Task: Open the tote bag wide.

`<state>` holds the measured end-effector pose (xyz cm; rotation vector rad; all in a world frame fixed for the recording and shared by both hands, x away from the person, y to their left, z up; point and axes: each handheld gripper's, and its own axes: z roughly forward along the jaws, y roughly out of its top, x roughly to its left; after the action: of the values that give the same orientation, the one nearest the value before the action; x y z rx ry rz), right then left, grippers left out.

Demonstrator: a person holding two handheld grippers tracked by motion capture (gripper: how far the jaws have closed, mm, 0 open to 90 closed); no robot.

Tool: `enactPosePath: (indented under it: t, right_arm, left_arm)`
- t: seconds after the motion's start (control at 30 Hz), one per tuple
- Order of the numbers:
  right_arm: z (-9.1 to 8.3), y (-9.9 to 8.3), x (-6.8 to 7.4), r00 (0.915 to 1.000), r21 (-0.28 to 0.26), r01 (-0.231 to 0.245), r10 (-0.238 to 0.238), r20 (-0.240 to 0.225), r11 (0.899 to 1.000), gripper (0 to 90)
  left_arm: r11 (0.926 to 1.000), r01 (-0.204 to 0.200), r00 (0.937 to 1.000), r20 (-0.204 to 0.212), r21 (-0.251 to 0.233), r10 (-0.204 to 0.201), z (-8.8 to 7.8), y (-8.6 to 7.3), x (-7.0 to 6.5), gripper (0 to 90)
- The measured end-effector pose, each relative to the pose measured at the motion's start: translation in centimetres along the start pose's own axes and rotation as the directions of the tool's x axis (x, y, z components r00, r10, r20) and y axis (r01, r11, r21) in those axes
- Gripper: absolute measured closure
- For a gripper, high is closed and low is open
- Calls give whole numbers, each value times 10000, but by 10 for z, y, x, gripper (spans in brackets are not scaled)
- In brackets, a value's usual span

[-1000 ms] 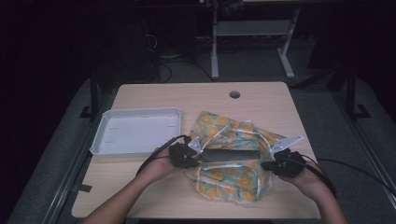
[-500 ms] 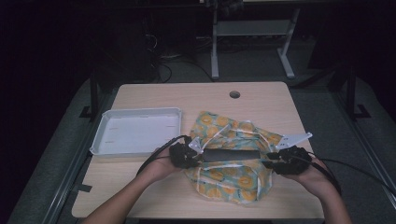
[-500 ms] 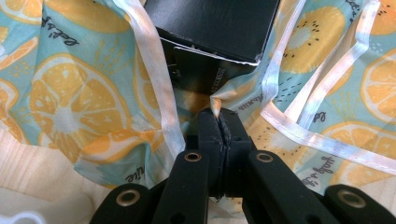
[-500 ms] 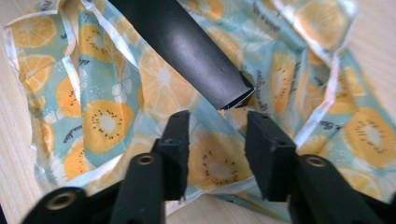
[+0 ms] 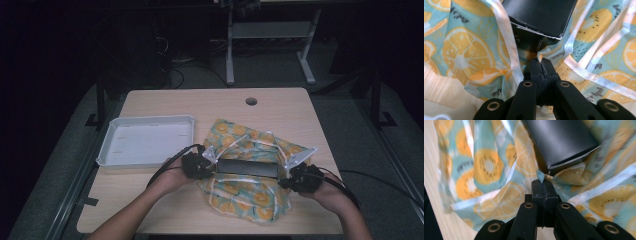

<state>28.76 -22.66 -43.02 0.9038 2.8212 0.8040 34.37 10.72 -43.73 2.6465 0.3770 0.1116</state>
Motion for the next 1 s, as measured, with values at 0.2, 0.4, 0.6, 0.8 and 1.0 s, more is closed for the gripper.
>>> enactPosePath:
  t: [0.2, 0.4, 0.6, 0.8, 1.0]
  right_arm:
    - [15, -2, 4, 9995, 531, 60, -44, -321, 9986, 900]
    - [22, 2, 15, 9981, 636, 261, -225, -568, 9976, 899]
    - [11, 0, 16, 9981, 230, 278, -265, -553, 9994, 814]
    - [-16, 3, 16, 9996, -835, 122, -144, -257, 9964, 691]
    - [-32, 12, 12, 9995, -1893, 307, -294, 94, 9814, 611]
  left_arm:
    - [9994, 182, 9989, -447, 303, -169, 4, -3, 6, 900]
    - [9981, 506, 9948, -899, 338, -474, 7, -2, 13, 898]
    - [9969, 782, 9961, -409, -55, -783, 3, -4, 15, 850]
    - [9962, 690, 9976, 84, -529, -686, -11, -5, 11, 712]
    - [9918, 684, 9974, 304, -1084, -654, -26, -4, 7, 608]
